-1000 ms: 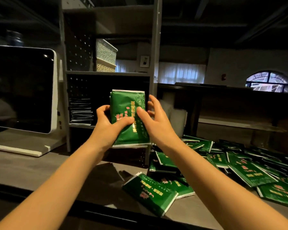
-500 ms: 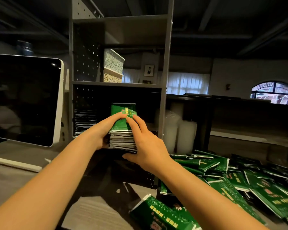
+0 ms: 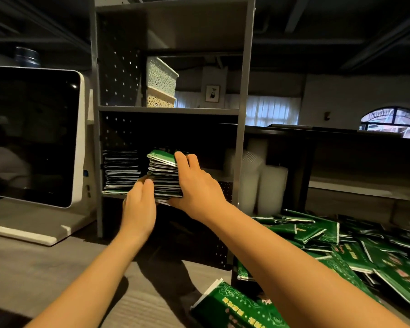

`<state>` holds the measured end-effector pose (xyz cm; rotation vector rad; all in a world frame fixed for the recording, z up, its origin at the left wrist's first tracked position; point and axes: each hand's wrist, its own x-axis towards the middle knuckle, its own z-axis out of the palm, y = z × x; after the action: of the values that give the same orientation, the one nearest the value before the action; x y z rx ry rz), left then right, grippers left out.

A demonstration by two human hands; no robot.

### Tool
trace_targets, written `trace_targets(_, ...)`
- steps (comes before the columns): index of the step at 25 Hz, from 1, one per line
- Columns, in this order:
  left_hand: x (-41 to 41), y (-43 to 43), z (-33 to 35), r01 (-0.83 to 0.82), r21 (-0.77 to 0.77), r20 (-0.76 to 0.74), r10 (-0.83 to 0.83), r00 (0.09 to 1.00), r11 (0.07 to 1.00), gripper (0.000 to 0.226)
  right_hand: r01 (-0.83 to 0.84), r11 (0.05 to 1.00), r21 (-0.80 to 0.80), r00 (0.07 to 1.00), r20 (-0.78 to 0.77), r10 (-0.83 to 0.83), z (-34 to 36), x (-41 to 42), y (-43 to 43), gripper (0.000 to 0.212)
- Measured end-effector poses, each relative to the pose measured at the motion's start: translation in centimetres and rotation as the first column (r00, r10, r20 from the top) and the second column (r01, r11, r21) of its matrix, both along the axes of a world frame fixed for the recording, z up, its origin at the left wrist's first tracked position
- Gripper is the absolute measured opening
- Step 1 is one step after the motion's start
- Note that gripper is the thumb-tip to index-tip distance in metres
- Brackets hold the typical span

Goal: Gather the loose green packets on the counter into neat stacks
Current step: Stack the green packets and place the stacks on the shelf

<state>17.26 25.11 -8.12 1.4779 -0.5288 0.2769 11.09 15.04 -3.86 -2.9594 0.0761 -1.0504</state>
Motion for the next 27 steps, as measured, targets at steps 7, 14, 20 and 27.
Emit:
trace_targets(7,0.6,-1.0,-4.3,-0.294,0.267,0.336,0.197,0.921,0.918,0.072,0.041,0.999,-0.024,0.998,-0.038,-0.042,0.5,2.4,0.9,0.083)
trace_targets(14,1.2,-1.4,-5.6,-0.447,0.468,0.46,0.223,0.86,0.762,0.08,0.093,0.995,0.023,0.979,-0.185,-0.087,1.6,3.8,1.0,0.095)
trace_targets(20,-0.6,-0.2,-4.0,-0.424,0.526,0.473,0.162,0.866,0.737,0.071,-0.014,0.993,0.121,0.994,-0.107,0.027,1.6,0.0,0.1,0.079)
trace_targets(27,-6.9,0.1,-2.3,-0.196,0.623,0.529,-0.223,0.819,0.758,0.069,-0.021,0.999,-0.03,0.992,-0.126,0.017,0.1,-9.6,-3.1,0.028)
